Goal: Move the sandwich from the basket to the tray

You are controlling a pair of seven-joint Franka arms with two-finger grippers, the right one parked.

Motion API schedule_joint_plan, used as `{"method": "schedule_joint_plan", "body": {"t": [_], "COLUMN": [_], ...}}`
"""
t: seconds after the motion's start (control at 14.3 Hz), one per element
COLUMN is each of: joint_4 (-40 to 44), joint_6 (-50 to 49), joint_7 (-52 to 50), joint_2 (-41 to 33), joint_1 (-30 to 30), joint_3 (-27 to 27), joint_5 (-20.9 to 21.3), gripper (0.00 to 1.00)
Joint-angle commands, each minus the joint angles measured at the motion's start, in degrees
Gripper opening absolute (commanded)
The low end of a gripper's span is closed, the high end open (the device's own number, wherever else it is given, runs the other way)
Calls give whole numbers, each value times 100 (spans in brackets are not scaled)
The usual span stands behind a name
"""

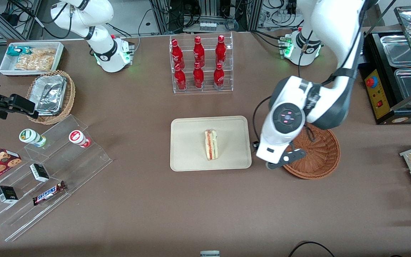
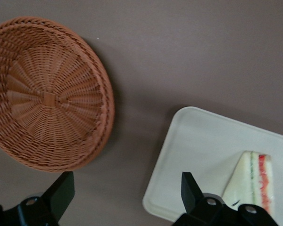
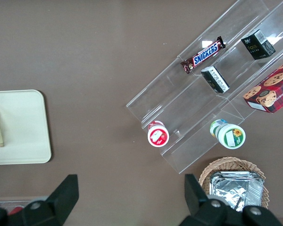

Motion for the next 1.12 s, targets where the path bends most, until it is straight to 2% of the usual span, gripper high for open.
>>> {"method": "schedule_joint_plan", "body": {"t": [0.0,0.14,0.35,0.56,0.63,0.77,1.05], "joint_4": [-853,-1187,-1232,-1180,-1180,-1180,-987], "joint_6": [-17,-131,-560,-1140,-1220,-1361,-1414], "joint_7": [858,1517,2344,3328,3548,3892,3920], "joint_2": [-851,-1264,-1686,-2143,-2292,-2547,-2689], "joint_1": [521,794,1233,2233,2359,2386,2395], "joint_3": [-45,-54,-54,-623,-651,-616,-433], "joint_5": [-263,-272,-281,-272,-272,-255,-184], "gripper": [100,100,100,100,100,100,100]}}
